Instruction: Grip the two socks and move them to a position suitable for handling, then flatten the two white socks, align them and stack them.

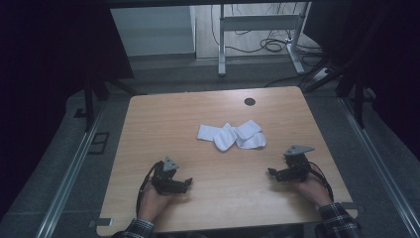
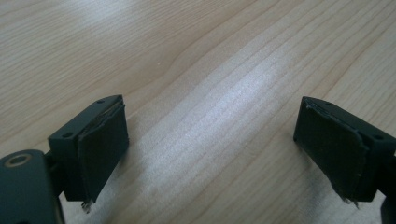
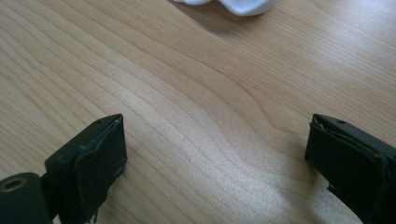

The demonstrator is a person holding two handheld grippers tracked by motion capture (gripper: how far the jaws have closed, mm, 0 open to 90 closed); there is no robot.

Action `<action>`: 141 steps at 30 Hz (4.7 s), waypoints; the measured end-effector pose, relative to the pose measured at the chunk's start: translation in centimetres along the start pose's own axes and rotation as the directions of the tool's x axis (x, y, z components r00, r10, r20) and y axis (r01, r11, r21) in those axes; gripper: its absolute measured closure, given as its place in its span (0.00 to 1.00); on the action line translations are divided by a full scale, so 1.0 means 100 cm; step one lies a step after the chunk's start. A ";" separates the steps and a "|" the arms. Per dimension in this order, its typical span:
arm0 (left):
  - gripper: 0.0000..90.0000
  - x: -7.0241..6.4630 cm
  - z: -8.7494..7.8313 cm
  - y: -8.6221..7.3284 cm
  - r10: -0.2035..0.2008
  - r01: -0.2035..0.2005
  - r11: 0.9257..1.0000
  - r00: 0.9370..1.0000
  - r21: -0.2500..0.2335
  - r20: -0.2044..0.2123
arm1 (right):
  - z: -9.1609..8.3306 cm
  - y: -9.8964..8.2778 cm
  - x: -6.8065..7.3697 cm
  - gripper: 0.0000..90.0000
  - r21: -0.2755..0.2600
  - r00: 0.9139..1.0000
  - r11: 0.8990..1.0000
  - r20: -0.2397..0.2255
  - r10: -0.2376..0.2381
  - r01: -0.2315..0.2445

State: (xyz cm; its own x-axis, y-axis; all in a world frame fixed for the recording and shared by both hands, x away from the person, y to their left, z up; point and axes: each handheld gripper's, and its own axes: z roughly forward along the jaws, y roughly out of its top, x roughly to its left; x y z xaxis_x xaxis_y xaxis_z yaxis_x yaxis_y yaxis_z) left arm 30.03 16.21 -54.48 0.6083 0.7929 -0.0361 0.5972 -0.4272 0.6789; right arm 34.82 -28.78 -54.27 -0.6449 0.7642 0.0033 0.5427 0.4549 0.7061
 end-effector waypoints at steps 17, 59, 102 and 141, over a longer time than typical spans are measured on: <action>0.11 -0.001 0.000 0.000 -0.002 0.002 1.000 1.000 0.000 -0.002 | 0.000 0.001 0.000 0.06 0.006 1.000 1.000 -0.006 -0.006 0.006; 0.11 0.000 0.002 0.002 0.001 -0.001 1.000 1.000 0.000 -0.004 | -0.005 0.037 0.004 0.08 0.041 0.999 0.999 -0.034 0.024 -0.023; 0.11 -0.001 0.003 0.003 -0.004 0.004 1.000 1.000 -0.001 -0.006 | 0.061 0.133 -0.038 0.74 0.038 0.993 0.993 0.050 0.108 -0.110; 0.11 -0.001 0.003 0.003 0.002 -0.002 1.000 1.000 0.003 -0.012 | 0.000 0.162 -0.016 0.90 0.023 0.998 0.998 0.027 0.060 -0.061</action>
State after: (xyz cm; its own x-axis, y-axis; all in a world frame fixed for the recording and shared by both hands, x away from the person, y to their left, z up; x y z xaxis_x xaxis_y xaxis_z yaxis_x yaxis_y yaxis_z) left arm 30.32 15.89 -54.46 0.6031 0.7972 -0.0258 0.5975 -0.4301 0.6767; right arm 44.61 -22.64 -42.81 -0.5964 0.8023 0.0268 0.5932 0.4180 0.6880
